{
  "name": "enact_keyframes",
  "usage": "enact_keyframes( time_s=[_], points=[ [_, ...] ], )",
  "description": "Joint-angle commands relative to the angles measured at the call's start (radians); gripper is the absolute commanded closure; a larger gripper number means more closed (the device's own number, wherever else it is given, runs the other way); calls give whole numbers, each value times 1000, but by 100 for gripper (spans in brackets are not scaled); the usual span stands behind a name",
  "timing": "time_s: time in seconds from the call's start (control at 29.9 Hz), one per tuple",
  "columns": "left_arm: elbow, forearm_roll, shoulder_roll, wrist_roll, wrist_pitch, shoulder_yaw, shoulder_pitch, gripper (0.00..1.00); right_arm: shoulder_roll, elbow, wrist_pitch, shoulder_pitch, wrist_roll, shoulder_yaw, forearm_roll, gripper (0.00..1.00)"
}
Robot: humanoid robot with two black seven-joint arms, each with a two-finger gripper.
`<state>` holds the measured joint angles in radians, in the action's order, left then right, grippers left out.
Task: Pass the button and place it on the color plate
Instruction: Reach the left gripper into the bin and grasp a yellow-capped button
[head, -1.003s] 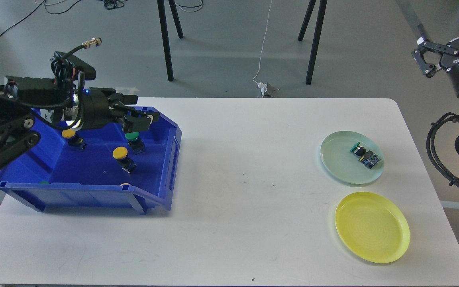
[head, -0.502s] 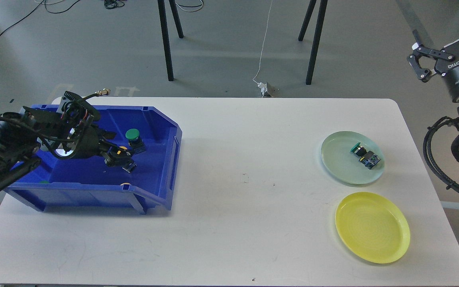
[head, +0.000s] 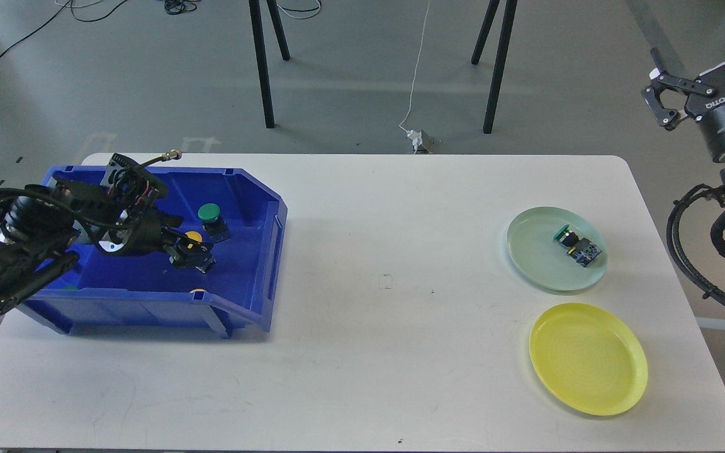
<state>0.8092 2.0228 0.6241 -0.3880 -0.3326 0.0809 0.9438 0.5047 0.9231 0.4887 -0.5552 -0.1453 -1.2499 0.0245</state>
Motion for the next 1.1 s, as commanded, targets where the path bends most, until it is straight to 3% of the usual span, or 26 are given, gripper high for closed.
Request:
enact_keyframes(
  time_s=[0.0, 0.5, 0.84, 1.07],
  points=[
    [-10, -3, -1, 1, 7, -1, -5, 24, -2, -1, 0, 1, -2, 3, 0, 4],
    [-53, -3, -27, 0, 12, -26, -14, 38, -5, -1, 0, 11, -4, 3, 0, 4],
    [-71, -7, -29, 0, 11, -27, -10, 63, -6, -3, 0, 11, -4, 3, 0, 4],
    [-65, -6, -29, -22, 4, -26, -4, 68, -8, -12, -6, 12, -7, 3, 2, 4]
  ],
)
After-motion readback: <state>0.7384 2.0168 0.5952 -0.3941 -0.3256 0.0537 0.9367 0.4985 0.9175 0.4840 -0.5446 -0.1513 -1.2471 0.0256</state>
